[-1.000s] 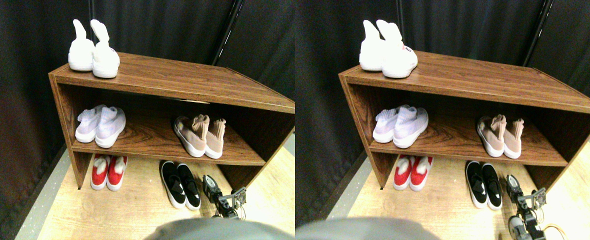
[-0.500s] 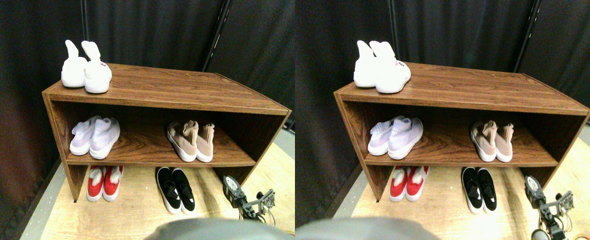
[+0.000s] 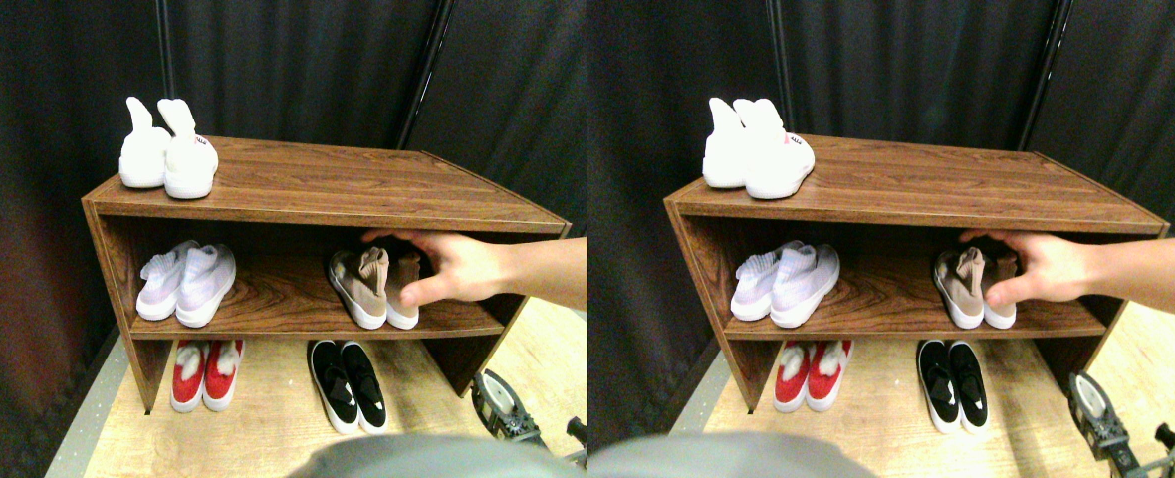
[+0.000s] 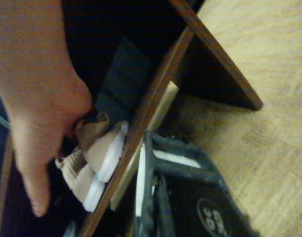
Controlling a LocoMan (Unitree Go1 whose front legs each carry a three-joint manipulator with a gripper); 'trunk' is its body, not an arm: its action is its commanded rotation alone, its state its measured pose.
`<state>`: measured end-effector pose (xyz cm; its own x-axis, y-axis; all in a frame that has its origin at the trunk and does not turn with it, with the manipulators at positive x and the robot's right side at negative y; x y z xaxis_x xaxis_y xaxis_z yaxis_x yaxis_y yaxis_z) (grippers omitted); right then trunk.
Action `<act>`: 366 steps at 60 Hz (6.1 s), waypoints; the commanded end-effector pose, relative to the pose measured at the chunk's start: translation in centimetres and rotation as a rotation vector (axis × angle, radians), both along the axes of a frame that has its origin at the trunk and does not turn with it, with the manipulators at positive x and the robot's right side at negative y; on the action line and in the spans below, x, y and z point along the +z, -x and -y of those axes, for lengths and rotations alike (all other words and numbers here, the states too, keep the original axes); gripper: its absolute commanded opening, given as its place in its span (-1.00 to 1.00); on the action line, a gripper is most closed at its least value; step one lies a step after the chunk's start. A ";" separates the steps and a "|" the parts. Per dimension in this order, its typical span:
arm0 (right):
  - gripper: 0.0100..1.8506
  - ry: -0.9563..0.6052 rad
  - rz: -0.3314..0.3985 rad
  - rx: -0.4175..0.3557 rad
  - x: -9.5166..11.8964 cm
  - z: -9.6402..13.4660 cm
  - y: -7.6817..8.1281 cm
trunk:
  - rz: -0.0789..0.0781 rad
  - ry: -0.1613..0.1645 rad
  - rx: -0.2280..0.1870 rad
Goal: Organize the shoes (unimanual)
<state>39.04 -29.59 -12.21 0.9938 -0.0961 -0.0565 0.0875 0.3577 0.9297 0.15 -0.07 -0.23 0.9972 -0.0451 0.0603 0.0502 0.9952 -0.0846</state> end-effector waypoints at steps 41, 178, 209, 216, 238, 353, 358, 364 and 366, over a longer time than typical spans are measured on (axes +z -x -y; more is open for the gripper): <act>-0.94 0.035 0.185 0.280 6.4 -5.8 2.9 | 0.085 -0.001 0.000; 0.53 0.056 0.168 0.126 5.3 -5.0 0.5 | 0.039 -0.019 -0.017; 0.75 -0.058 0.130 0.061 4.3 -4.3 -3.9 | 0.042 -0.025 -0.020; 0.65 -0.108 0.103 0.053 3.7 -4.0 -5.3 | 0.041 -0.025 -0.016; 0.55 -0.162 0.069 0.035 2.4 -3.3 -8.2 | 0.038 -0.025 -0.004; 0.01 0.061 0.243 0.056 8.7 1.7 -1.4 | 0.023 -0.033 -0.033; -0.48 0.075 0.257 0.009 9.2 2.2 -1.8 | 0.024 -0.029 -0.032; -0.94 0.126 0.299 -0.039 10.0 2.8 -2.6 | 0.025 -0.029 -0.029; -0.94 0.110 0.309 -0.053 10.1 3.0 -3.0 | 0.026 -0.030 -0.029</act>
